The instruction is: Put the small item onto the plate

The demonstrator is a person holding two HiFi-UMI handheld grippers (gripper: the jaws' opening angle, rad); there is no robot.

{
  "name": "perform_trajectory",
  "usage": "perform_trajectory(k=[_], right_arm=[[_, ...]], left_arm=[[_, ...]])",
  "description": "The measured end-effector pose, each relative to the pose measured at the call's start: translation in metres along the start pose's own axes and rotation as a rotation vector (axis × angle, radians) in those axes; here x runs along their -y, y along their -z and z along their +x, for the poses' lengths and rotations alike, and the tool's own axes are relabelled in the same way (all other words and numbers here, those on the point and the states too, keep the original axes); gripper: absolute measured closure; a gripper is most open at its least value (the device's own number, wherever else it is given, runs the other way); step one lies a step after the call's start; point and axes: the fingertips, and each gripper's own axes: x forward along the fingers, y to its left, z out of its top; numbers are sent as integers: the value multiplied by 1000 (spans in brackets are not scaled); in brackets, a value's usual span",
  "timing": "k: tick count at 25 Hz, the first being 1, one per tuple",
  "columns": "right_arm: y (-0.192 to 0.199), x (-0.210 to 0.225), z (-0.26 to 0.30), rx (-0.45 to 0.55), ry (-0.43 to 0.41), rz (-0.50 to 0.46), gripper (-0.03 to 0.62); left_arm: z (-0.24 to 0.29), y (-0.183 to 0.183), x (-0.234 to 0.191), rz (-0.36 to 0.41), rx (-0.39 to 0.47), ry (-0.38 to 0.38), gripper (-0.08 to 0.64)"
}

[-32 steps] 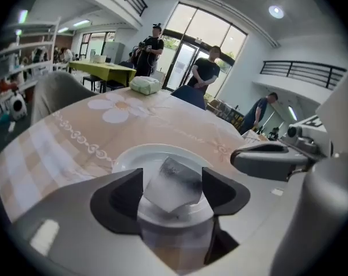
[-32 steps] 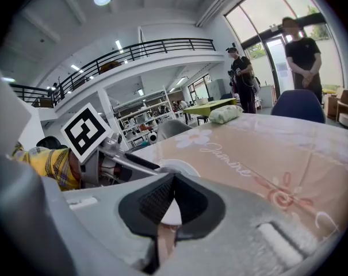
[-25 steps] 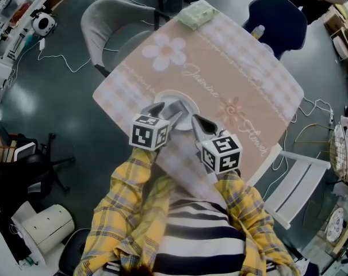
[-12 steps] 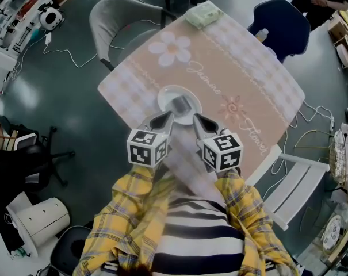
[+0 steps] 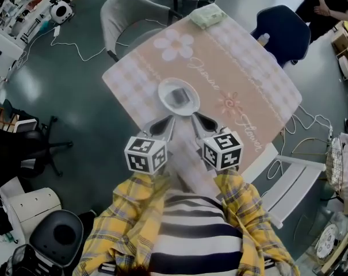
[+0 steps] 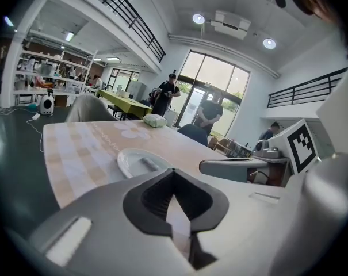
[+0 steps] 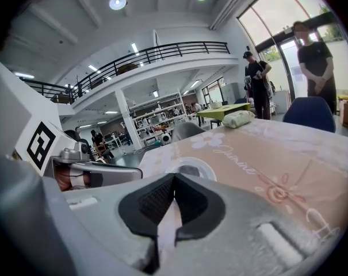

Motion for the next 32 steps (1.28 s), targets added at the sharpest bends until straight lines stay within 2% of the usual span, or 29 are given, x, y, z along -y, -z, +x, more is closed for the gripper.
perform_trajectory(k=[9,18,32], right_arm=[[33,-13,-36,-52,-5,-26,595],[65,-26,-75,-69,-19,-30,595],[92,-40,-118,-87,-37,-56,595]], left_arm=[[-32,30,29,-35,28,-14,558],[-58,70,63,-68,11,-13,558],[-80,98,98,-90,22,-26,557]])
